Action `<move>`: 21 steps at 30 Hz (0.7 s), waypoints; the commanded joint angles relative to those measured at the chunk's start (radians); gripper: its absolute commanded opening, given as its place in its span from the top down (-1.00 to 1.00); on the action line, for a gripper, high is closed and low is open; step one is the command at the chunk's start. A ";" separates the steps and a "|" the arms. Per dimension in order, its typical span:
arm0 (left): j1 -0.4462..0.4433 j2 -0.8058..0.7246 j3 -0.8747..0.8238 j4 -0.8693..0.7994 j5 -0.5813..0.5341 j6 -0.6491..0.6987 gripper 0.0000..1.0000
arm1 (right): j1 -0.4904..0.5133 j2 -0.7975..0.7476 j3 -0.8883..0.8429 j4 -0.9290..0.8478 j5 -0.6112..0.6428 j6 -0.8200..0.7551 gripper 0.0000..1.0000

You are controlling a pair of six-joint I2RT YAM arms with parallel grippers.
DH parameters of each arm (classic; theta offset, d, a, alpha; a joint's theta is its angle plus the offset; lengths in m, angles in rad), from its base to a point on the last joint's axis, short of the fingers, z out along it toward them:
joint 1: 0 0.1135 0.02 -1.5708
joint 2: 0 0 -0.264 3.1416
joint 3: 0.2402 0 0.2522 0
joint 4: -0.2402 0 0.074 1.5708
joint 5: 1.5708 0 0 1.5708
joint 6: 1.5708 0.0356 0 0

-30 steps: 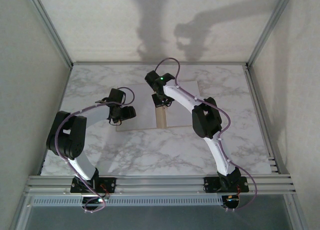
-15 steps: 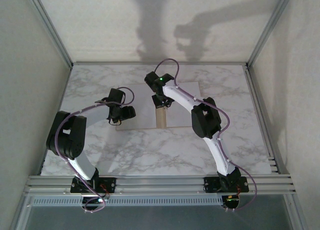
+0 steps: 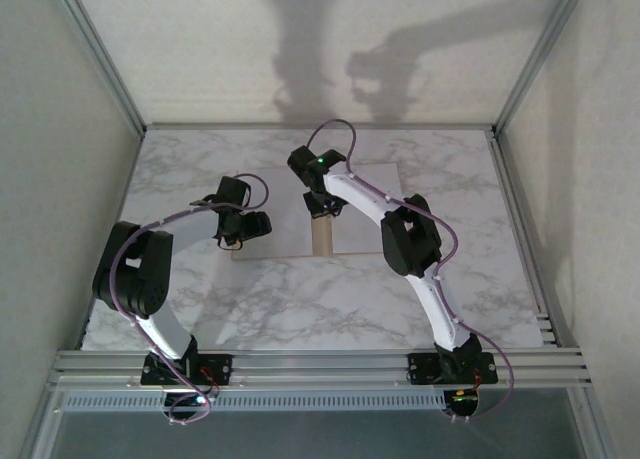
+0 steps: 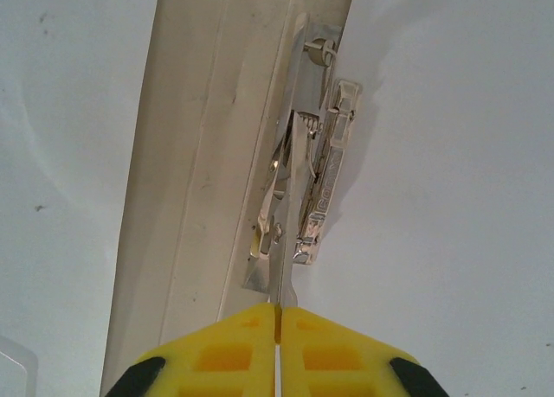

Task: Put the files into the folder

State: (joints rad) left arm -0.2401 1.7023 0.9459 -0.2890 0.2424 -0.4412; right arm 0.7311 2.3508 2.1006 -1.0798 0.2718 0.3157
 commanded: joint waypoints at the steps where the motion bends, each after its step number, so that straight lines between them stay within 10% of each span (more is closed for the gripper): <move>1: 0.010 0.010 -0.015 -0.018 0.015 0.007 -0.43 | 0.007 0.051 -0.034 -0.036 0.025 -0.001 0.87; 21: 0.016 0.017 -0.019 -0.008 0.035 0.007 -0.43 | 0.010 0.086 -0.044 -0.038 0.061 -0.027 0.92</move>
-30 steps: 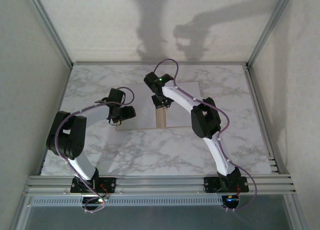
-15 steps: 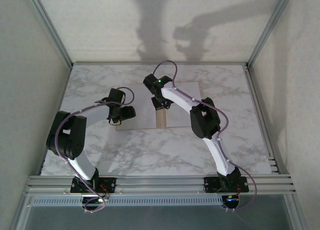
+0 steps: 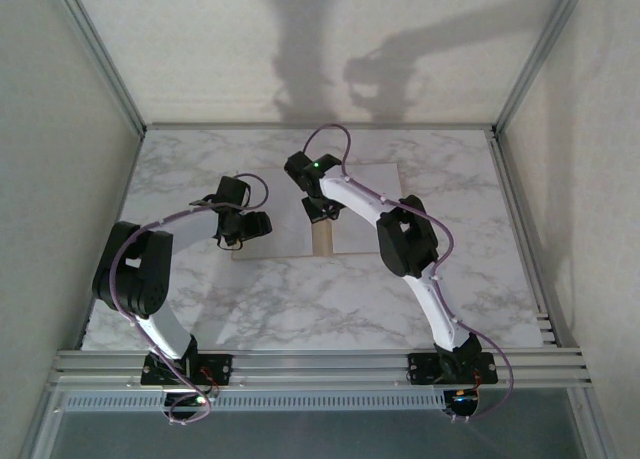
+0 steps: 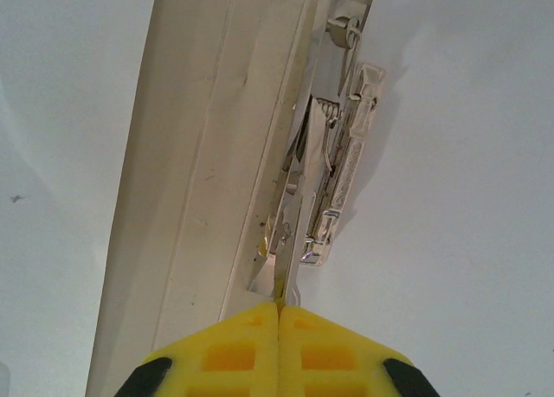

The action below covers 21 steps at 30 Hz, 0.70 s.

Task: Put the files into the folder

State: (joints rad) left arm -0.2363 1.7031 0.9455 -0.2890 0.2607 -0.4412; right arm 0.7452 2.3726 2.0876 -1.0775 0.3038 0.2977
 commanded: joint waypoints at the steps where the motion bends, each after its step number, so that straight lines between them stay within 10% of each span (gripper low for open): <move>1: 0.012 0.016 -0.019 -0.009 0.017 0.008 -0.43 | -0.003 0.065 -0.033 -0.039 0.029 -0.011 0.93; 21: 0.016 0.030 -0.009 -0.009 0.035 0.011 -0.43 | -0.003 0.117 -0.030 -0.023 0.011 -0.023 0.94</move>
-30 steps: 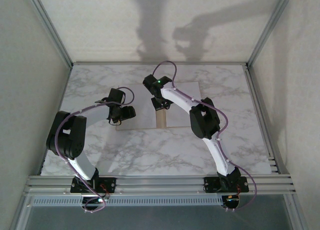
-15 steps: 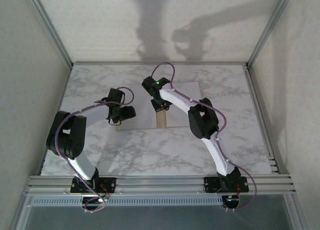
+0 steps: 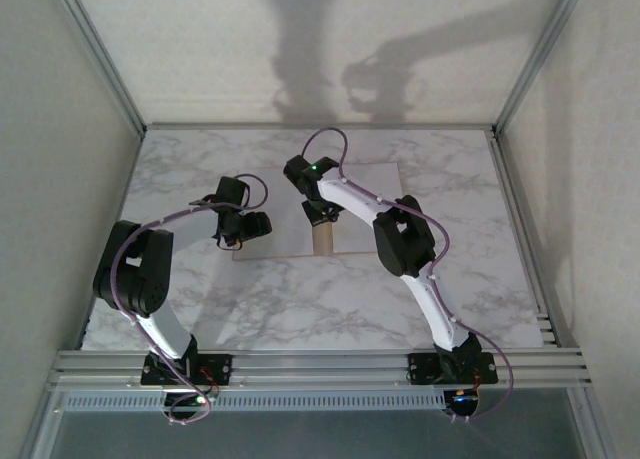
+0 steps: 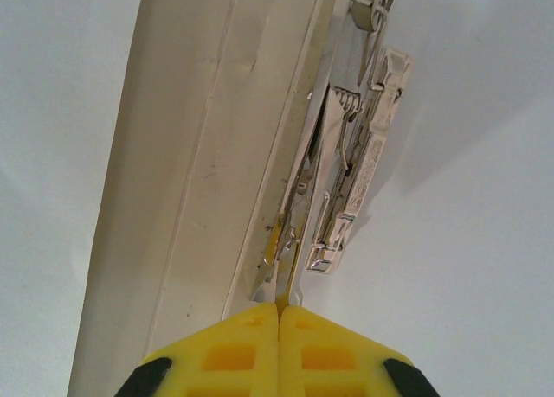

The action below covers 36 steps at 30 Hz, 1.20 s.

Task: Put the files into the folder

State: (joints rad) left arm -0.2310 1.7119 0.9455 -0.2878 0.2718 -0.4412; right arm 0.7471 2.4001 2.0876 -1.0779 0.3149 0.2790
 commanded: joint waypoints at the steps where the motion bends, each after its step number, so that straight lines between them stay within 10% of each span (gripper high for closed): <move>1: 0.010 0.023 -0.008 -0.010 0.025 0.010 -0.43 | -0.006 0.094 -0.031 -0.022 0.000 -0.005 0.94; 36: 0.012 0.028 -0.020 -0.010 0.027 0.009 -0.43 | -0.006 0.113 0.086 -0.083 0.045 -0.054 0.98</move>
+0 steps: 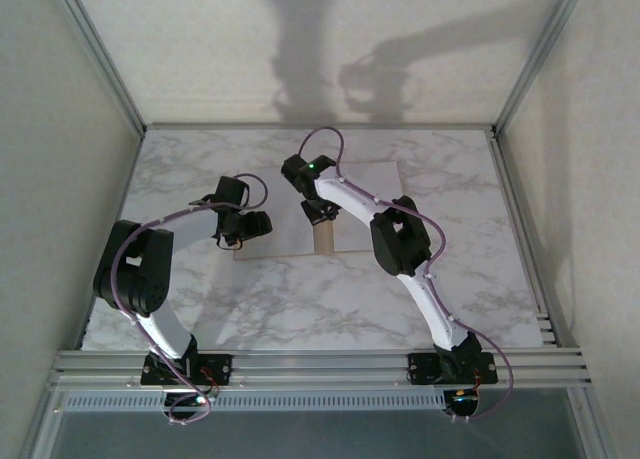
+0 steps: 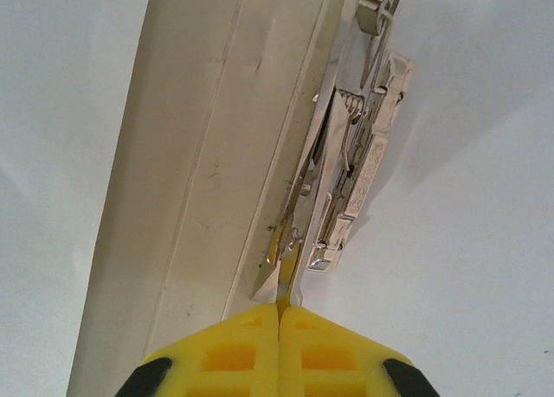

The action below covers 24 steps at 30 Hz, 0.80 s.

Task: Put the files into the folder

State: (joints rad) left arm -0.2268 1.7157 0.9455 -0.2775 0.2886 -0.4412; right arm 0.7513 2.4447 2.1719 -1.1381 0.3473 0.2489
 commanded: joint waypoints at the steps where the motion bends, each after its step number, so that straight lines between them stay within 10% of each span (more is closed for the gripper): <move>1: 0.007 0.026 -0.018 -0.019 0.011 0.009 -0.43 | -0.010 0.068 0.000 -0.023 0.016 -0.025 0.98; 24: 0.008 0.024 -0.017 -0.026 0.003 0.012 -0.43 | -0.011 0.042 -0.096 0.040 -0.008 -0.039 1.00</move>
State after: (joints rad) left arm -0.2272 1.7164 0.9455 -0.2733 0.2916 -0.4412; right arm 0.7517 2.4355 2.1353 -1.1076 0.3668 0.2161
